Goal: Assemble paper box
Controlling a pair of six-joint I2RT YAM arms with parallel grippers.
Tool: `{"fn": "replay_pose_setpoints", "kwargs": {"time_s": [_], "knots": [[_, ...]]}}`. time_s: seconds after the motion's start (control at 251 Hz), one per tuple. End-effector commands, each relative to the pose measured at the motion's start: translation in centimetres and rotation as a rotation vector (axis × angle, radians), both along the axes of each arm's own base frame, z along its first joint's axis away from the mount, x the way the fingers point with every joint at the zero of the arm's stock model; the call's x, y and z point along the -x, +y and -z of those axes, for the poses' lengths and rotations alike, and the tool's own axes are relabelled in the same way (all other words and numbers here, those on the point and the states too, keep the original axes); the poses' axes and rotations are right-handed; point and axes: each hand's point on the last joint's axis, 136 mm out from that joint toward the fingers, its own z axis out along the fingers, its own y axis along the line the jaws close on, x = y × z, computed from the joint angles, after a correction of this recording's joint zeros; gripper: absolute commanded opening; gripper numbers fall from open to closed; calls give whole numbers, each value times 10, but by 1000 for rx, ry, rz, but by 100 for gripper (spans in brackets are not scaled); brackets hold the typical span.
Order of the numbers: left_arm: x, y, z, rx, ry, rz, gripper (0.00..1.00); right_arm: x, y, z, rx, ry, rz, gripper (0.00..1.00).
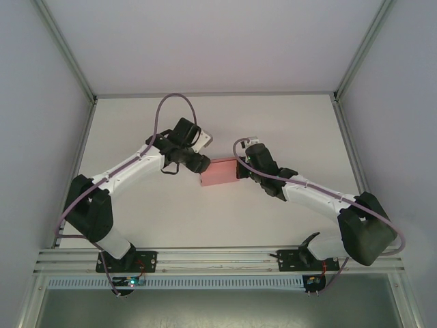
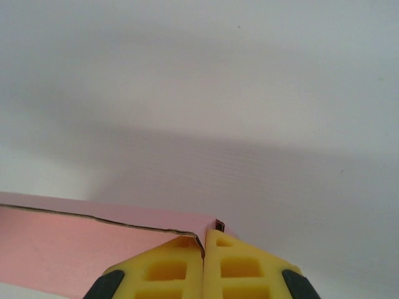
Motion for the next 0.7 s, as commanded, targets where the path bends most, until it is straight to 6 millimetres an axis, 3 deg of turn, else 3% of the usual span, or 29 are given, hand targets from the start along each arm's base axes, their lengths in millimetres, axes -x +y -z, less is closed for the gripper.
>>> {"fn": "replay_pose_setpoints", "kwargs": {"time_s": [0.0, 0.16, 0.287, 0.415, 0.575, 0.694], "knots": [[-1, 7, -7, 22, 11, -60, 56, -2, 3, -1, 18, 8, 0, 0], [5, 6, -1, 15, 66, -62, 34, -2, 3, 0, 23, 15, -2, 0], [9, 7, 2, 10, 108, -80, 27, -2, 2, 1, 37, 18, 0, 0], [5, 5, 3, 30, 135, -128, 9, -2, 2, 2, 55, 18, -1, 0], [0, 3, 5, 49, 201, -235, 0, 0, 4, -1, 94, -13, -2, 0], [1, -1, 2, 86, 282, -307, 0, 2, 8, 0, 138, -32, -3, 0]]}}
